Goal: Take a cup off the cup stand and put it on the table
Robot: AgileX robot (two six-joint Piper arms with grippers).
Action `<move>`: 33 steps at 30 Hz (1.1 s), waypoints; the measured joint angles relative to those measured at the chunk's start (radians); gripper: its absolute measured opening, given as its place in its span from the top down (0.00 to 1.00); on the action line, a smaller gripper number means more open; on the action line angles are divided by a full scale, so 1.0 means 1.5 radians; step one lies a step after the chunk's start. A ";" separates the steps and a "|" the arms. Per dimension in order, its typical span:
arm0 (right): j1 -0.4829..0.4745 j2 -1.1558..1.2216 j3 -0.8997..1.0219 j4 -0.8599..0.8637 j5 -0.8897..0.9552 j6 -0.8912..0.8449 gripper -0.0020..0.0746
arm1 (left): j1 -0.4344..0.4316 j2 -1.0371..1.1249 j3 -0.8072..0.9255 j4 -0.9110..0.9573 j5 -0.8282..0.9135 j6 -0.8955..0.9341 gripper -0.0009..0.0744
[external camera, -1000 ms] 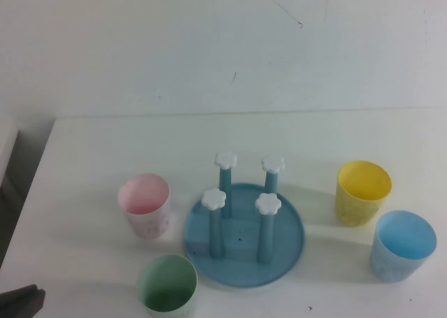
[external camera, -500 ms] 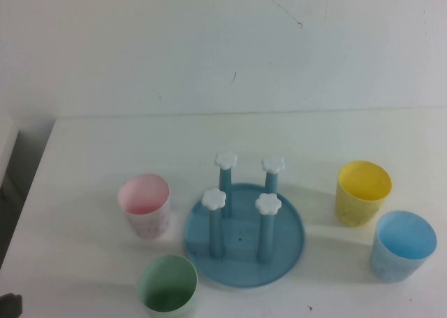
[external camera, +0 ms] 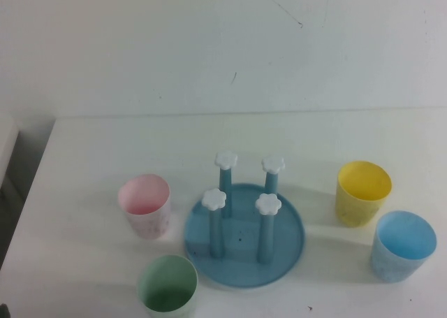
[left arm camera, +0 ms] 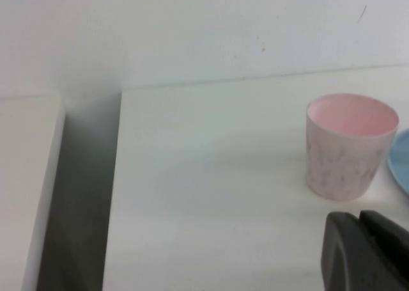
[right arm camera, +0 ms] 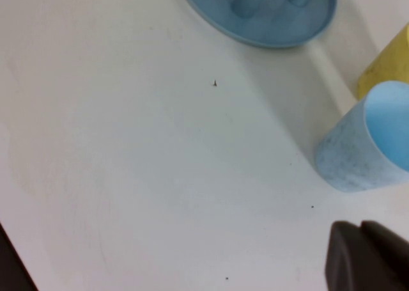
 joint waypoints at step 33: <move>0.000 0.000 0.000 0.007 0.001 0.000 0.98 | 0.059 -0.005 0.020 -0.008 0.037 -0.009 0.99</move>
